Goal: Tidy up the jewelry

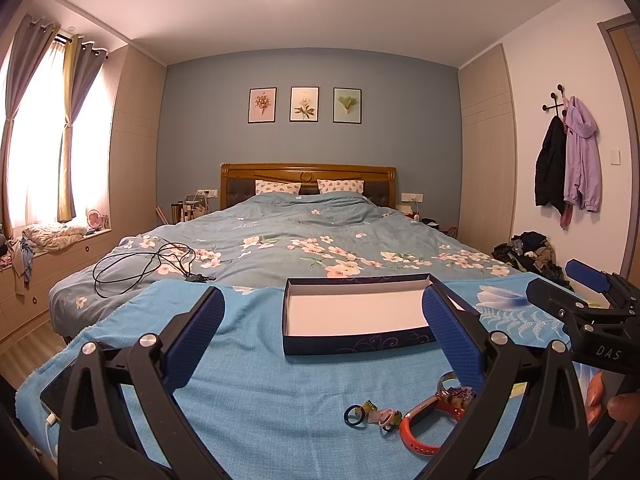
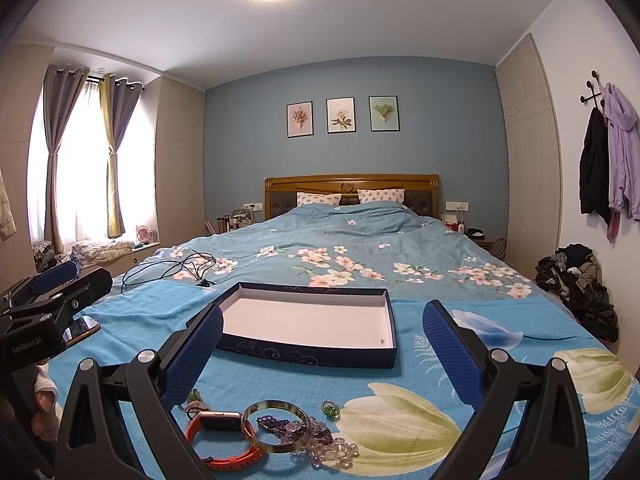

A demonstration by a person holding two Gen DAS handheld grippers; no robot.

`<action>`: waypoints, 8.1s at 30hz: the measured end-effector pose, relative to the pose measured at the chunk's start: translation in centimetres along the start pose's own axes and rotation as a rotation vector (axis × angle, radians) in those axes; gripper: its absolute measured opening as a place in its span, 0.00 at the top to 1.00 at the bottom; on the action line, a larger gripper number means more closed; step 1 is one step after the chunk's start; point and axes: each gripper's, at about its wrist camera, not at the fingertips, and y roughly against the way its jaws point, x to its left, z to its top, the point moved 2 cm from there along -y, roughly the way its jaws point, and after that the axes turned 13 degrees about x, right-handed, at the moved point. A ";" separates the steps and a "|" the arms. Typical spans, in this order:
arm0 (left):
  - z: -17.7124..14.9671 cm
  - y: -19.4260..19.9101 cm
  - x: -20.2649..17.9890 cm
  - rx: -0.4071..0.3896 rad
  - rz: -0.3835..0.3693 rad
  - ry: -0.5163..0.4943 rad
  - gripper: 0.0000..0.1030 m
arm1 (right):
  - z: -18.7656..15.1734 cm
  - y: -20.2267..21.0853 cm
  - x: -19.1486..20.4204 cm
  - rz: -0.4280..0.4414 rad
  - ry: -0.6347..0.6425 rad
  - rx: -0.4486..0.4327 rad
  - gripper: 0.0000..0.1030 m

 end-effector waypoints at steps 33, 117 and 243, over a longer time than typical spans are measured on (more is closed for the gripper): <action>0.2 0.6 -0.1 -0.002 -0.011 -0.009 0.06 | -0.2 -0.1 0.0 0.004 -0.003 0.004 0.06; -6.5 -8.1 -4.1 0.494 -0.311 -0.188 0.41 | -4.6 -7.9 -0.6 0.252 0.009 0.500 0.64; 7.2 -40.1 0.1 0.794 -0.281 -0.029 0.91 | 6.7 -33.7 -4.0 0.150 0.133 0.709 0.94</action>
